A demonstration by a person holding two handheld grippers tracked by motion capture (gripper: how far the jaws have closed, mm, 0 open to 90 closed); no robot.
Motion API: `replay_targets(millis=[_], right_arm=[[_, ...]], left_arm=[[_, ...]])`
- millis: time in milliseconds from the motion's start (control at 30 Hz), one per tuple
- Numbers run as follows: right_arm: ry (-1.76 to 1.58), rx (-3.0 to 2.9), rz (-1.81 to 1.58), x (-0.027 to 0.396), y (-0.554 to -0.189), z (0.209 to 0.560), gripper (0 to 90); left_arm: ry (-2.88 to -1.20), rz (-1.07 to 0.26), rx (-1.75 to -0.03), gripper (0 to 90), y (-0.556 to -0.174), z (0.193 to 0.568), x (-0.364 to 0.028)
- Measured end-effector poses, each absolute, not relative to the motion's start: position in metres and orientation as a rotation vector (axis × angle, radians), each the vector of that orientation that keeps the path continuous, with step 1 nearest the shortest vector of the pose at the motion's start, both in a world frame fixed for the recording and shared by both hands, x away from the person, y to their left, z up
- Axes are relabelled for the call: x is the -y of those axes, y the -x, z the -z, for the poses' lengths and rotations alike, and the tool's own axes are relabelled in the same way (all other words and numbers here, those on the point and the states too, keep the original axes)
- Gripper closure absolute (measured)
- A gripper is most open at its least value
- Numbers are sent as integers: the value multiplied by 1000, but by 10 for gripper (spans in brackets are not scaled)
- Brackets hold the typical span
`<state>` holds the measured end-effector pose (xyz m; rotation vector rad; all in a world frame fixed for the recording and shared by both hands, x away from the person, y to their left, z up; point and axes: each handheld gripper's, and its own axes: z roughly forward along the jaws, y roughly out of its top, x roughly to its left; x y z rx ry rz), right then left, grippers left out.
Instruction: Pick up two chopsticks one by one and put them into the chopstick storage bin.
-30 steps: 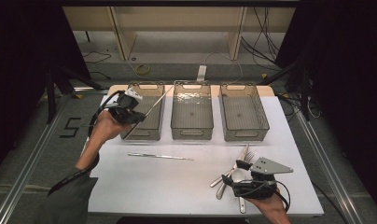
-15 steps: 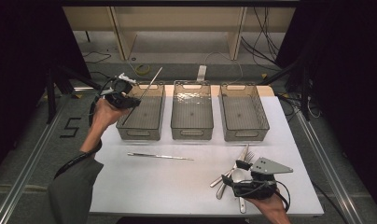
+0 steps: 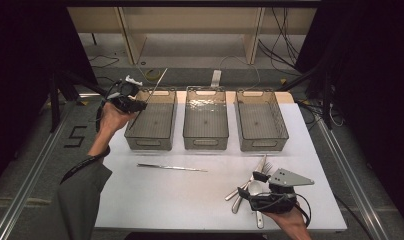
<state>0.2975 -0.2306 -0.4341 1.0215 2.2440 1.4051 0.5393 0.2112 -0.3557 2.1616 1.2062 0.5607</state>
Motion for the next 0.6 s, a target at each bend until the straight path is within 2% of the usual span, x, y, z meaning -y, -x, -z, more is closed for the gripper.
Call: replay_targets(millis=[600], right_arm=[[-1020, -2244, -1410, 230, -297, 434, 249]], left_arm=[[-2136, -564, -1249, 845, -546, 386, -216]])
